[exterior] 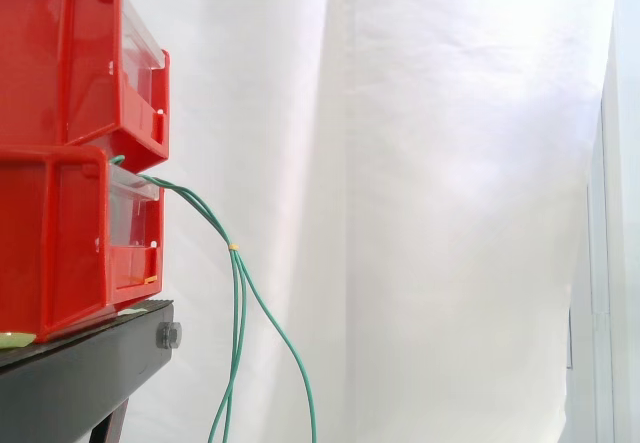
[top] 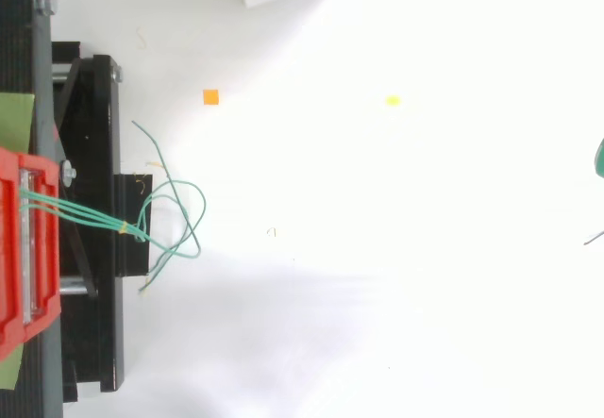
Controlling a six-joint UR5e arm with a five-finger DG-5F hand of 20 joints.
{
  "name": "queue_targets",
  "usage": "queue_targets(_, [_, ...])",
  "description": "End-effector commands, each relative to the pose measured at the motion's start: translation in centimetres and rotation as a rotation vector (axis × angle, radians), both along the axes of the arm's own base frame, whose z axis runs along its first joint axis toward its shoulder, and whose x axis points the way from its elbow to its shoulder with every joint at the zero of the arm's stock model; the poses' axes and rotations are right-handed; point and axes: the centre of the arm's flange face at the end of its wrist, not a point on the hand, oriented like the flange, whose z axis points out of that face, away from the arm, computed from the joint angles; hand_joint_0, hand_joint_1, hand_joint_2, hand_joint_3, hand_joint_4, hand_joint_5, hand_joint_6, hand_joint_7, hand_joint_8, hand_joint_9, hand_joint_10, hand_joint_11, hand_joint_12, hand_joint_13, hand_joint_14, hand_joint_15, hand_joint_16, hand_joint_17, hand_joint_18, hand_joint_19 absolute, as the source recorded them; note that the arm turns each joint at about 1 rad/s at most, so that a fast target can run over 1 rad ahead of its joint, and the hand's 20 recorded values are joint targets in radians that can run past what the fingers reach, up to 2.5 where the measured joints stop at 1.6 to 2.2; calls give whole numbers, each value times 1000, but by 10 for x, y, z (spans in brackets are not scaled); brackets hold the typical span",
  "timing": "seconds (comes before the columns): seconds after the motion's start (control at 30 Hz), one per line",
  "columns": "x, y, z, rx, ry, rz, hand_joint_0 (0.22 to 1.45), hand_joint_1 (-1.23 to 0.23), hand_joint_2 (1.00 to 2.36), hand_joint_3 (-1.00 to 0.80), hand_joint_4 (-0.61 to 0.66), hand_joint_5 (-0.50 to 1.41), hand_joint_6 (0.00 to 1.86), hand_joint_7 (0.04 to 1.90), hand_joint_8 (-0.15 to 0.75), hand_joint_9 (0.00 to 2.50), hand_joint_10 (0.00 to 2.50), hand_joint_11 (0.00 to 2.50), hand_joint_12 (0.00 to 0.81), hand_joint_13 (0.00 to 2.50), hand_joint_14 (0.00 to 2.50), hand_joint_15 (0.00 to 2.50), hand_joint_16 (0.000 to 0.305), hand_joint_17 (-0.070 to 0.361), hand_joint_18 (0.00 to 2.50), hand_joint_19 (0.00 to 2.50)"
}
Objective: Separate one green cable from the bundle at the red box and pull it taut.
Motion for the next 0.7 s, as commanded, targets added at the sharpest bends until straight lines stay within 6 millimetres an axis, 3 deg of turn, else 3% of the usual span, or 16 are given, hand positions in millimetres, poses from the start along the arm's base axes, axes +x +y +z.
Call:
queue_targets(0.0, [0,0,0,0,-1,-1,281,-418,1000,-500,230,-199,501,652,394,726,6,158,479,677,9,310,107,241,1129,54])
queue_targets(0.27, [1,0,1,4,-10,1,284,-441,1000,-500,228,-204,501,658,392,675,5,176,469,612,9,311,107,240,1023,73])
queue_targets(0.43, [5,1,4,7,-42,1,285,-434,1000,-500,226,-189,501,688,370,861,8,354,479,883,15,506,107,240,1382,253])
queue_targets(0.6, [16,-1,-1,6,-82,-30,284,-430,1000,-500,220,-182,502,715,366,1001,11,516,484,990,17,620,108,242,1463,273])
queue_targets(0.67, [25,-1,-13,8,-75,-39,284,-429,1000,-500,217,-179,502,714,366,1022,12,538,486,1006,15,636,108,242,1466,270])
